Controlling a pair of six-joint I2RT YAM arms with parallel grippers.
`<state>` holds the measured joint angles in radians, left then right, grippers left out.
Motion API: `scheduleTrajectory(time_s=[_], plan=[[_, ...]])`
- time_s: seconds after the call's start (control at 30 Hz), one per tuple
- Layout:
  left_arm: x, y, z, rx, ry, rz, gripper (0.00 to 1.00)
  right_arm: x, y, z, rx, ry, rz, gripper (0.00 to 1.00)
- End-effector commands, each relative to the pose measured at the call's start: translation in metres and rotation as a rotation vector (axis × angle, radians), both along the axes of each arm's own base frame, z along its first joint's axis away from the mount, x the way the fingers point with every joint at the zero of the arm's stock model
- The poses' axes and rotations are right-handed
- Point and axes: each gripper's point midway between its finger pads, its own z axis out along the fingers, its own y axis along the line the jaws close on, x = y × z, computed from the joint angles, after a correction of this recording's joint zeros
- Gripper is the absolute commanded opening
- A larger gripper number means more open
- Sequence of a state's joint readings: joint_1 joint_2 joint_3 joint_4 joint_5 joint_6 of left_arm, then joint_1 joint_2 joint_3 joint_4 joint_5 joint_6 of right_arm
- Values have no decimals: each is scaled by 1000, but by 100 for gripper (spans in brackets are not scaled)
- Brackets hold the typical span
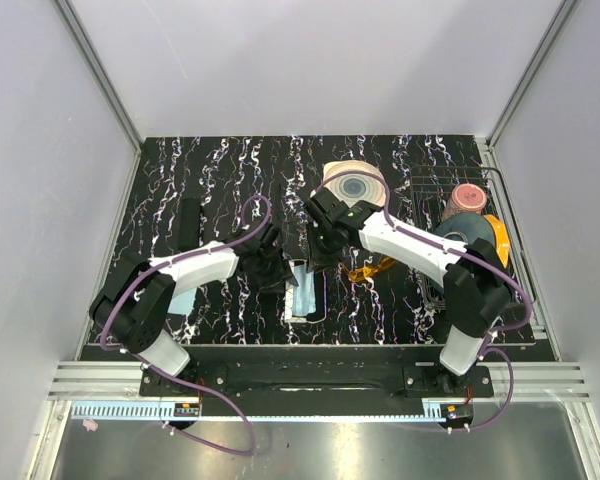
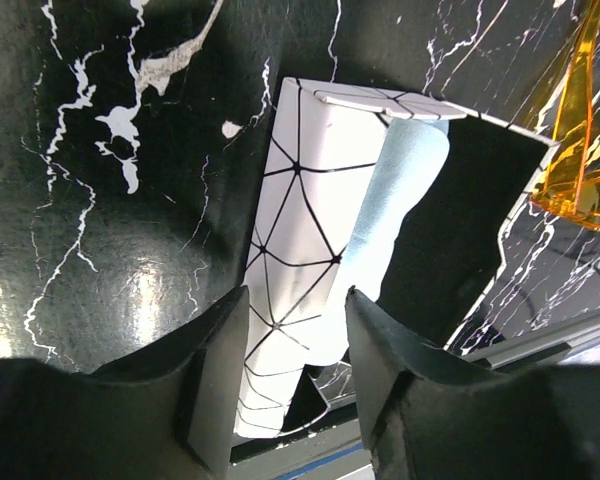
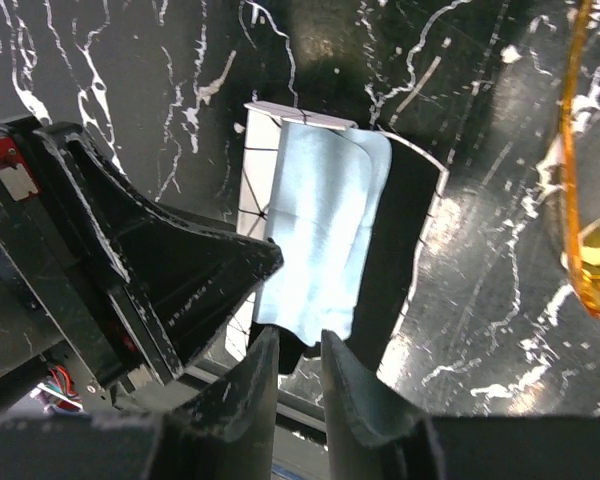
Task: Organize the sunglasses
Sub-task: Smooth out the folded cleaning cloth from the sunglasses case.
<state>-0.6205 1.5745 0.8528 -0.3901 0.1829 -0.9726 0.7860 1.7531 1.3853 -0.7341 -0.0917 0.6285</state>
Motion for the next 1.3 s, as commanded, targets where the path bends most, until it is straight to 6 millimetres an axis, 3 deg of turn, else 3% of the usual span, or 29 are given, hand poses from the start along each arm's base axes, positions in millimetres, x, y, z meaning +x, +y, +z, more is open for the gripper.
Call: scheduleTrajectory(time_s=[0.0,0.2,0.37,0.57,0.97,1.27], plan=[[17,-7,29,-38,-90,2,50,-11,15,-8,74,85,12,30],[15,1,29,5,-110,-33,53,-22,19,-32,67,172,23,31],[9,4,22,13,-102,-76,47,-29,26,-47,49,206,31,30],[5,2,15,3,-100,-116,43,-29,20,-60,-2,210,-12,29],[1,3,4,15,-73,-133,43,-26,7,-76,-91,171,-38,30],[-1,2,2,11,-62,-140,42,-23,12,-82,-67,118,-52,30]])
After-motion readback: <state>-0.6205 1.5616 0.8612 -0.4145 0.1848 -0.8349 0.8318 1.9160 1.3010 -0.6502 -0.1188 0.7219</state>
